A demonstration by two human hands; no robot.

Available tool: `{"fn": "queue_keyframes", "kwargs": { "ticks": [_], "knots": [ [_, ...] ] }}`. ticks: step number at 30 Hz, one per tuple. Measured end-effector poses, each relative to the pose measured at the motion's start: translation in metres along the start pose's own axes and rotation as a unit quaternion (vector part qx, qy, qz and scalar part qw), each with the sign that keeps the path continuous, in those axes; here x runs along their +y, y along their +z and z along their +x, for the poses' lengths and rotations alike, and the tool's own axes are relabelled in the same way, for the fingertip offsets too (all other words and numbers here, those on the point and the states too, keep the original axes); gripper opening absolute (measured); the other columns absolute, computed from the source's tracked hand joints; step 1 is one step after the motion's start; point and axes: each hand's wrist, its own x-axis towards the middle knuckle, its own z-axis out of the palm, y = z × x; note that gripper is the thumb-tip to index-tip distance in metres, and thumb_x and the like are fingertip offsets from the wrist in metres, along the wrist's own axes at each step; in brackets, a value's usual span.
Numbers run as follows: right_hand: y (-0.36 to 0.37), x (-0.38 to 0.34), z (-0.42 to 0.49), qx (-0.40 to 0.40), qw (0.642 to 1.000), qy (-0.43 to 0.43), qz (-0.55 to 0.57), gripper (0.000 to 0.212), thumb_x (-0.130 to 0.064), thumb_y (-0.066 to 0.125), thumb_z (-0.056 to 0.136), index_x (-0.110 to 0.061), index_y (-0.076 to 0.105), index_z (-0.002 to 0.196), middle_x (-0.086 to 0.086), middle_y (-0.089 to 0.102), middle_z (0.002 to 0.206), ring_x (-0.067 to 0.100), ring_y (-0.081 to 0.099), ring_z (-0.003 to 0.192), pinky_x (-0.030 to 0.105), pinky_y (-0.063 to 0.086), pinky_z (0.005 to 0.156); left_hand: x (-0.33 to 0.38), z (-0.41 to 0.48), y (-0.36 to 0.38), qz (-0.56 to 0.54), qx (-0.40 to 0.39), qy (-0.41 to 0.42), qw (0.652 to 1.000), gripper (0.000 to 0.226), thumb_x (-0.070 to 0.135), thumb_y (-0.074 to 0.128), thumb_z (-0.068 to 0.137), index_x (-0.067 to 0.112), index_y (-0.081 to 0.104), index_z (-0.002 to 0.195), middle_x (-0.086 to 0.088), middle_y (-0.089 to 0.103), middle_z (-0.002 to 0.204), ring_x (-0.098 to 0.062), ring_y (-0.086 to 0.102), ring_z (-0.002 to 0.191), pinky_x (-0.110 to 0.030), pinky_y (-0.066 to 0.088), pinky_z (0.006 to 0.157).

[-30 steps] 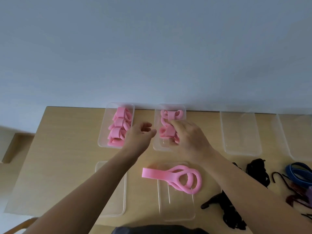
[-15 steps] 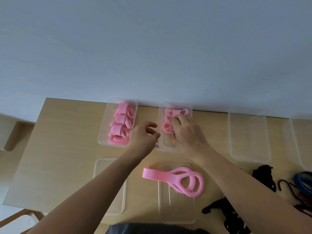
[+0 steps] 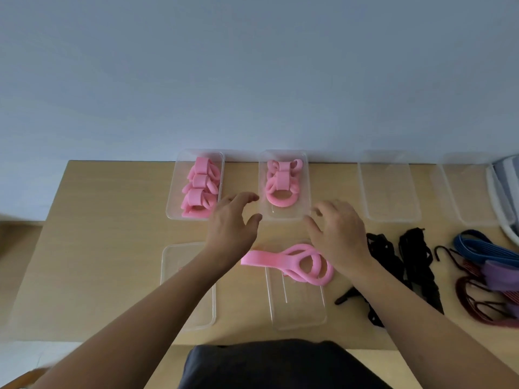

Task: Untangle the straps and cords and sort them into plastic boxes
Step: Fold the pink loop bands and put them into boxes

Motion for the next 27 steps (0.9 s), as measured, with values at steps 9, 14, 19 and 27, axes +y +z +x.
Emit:
{"fn": "queue_keyframes", "kwargs": {
  "ticks": [9, 14, 19, 27],
  "knots": [
    [0.005, -0.004, -0.055, -0.168, 0.97, 0.1, -0.144, 0.017, -0.029, 0.06, 0.09, -0.016, 0.058, 0.101, 0.002, 0.063, 0.098, 0.022, 0.056, 0.092, 0.029, 0.038, 0.074, -0.003, -0.051, -0.008, 0.02, -0.071, 0.055, 0.996, 0.035, 0.012, 0.076, 0.088, 0.017, 0.071, 0.122, -0.004, 0.067, 0.125, -0.027, 0.058, 0.118, -0.038, 0.047, 0.1],
    [-0.035, -0.041, -0.061, -0.081, 0.981, 0.109, 0.138, 0.006, -0.017, 0.073, 0.08, -0.018, 0.068, 0.083, -0.009, 0.065, 0.075, 0.01, 0.058, 0.069, 0.025, 0.045, 0.061, 0.007, -0.062, -0.027, 0.094, -0.223, 0.112, 0.964, 0.072, 0.021, 0.078, 0.084, 0.024, 0.048, 0.15, 0.001, 0.05, 0.152, -0.022, 0.042, 0.141, -0.031, 0.036, 0.111],
    [-0.091, -0.096, -0.067, 0.014, 0.96, 0.068, 0.271, 0.017, -0.027, 0.086, 0.072, -0.028, 0.069, 0.073, -0.005, 0.067, 0.069, 0.005, 0.057, 0.061, 0.021, 0.045, 0.057, 0.028, -0.075, -0.054, 0.017, -0.207, 0.136, 0.969, 0.027, 0.018, 0.077, 0.087, 0.02, 0.072, 0.113, -0.002, 0.074, 0.104, -0.021, 0.066, 0.095, -0.033, 0.049, 0.08],
    [-0.2, -0.162, -0.093, 0.193, 0.894, 0.003, 0.405, 0.008, -0.023, 0.069, 0.092, -0.02, 0.077, 0.094, 0.001, 0.072, 0.081, 0.011, 0.066, 0.069, 0.024, 0.053, 0.062, 0.107, -0.106, -0.136, -0.161, -0.166, 0.193, 0.953, 0.017, 0.032, 0.077, 0.092, 0.017, 0.074, 0.084, 0.004, 0.078, 0.072, -0.01, 0.074, 0.071, -0.026, 0.053, 0.067]
  ]
}}
